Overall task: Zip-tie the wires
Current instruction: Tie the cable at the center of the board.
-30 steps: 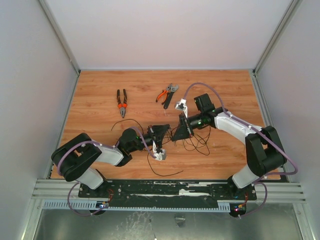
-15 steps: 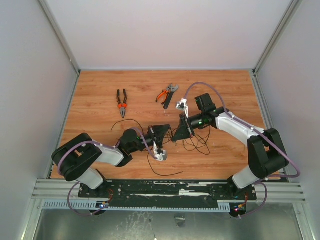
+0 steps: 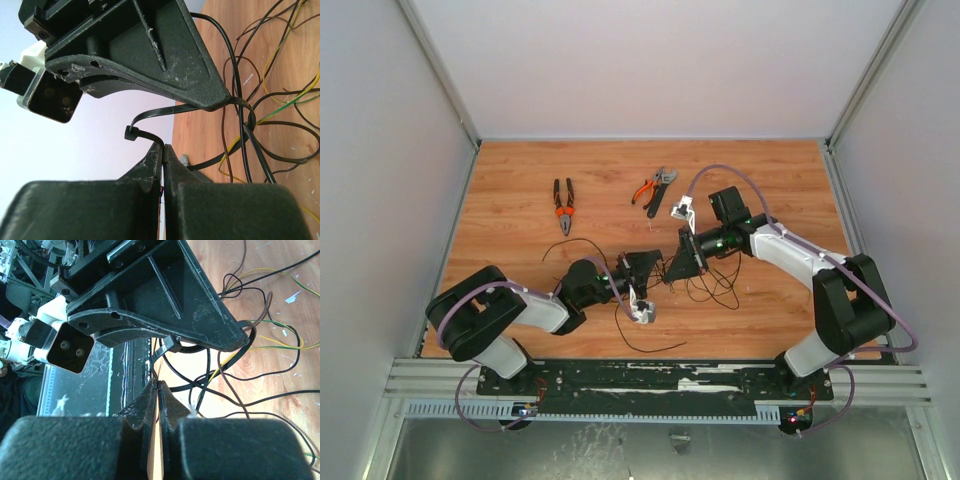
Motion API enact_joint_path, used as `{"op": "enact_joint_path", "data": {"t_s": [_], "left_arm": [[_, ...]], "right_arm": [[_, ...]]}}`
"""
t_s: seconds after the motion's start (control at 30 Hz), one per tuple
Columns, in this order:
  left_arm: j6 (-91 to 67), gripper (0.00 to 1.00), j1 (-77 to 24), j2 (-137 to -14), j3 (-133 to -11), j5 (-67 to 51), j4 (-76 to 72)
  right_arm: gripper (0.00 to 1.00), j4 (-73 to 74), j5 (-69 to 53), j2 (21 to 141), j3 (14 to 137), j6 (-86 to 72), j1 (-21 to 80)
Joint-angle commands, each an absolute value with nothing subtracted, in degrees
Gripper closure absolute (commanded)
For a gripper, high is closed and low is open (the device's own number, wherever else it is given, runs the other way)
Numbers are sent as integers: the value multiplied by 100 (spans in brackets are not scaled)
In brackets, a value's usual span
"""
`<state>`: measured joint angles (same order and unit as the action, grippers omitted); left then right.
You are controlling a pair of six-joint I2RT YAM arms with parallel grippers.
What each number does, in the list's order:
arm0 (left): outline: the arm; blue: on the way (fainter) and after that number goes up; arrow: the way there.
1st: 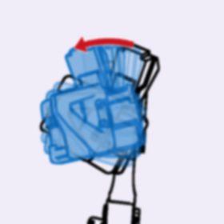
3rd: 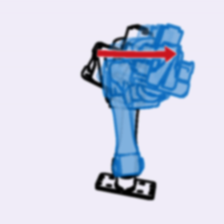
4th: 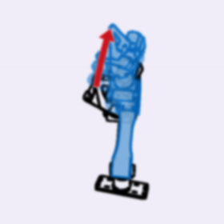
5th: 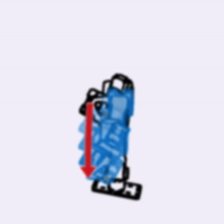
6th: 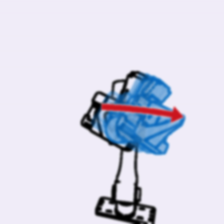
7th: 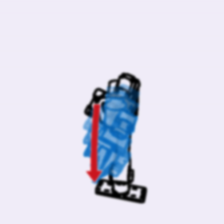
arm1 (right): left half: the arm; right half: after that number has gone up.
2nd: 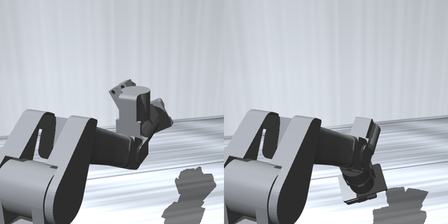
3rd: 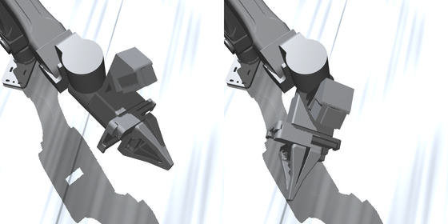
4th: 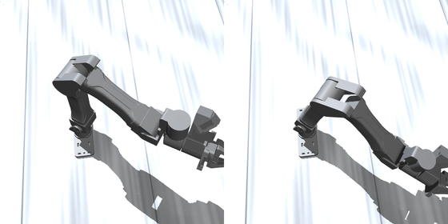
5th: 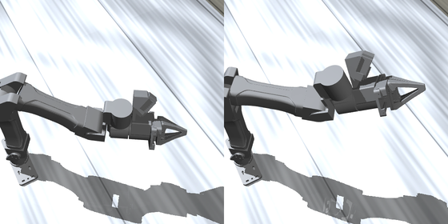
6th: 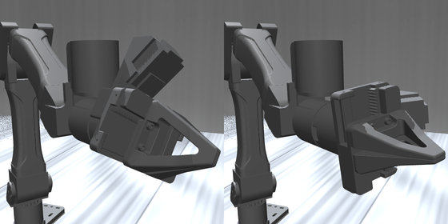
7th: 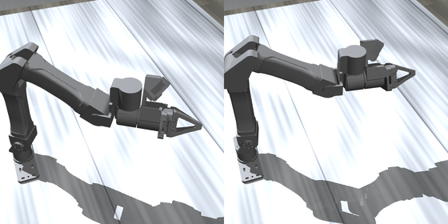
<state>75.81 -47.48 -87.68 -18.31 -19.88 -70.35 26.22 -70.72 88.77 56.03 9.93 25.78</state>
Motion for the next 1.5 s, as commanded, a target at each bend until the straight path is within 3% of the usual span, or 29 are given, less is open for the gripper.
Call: {"op": "enact_joint_path", "data": {"t_s": [0.0,1.47], "left_arm": [[7759,100,-4851,-8732,-1778,-1996,-7017],[7749,100,-4913,-8512,-1906,-1817,-6803]], "right_arm": [[100,2329,-7131,8927,5834,762,2592],[100,2541,-6836,8984,5574,867,2550]]}}
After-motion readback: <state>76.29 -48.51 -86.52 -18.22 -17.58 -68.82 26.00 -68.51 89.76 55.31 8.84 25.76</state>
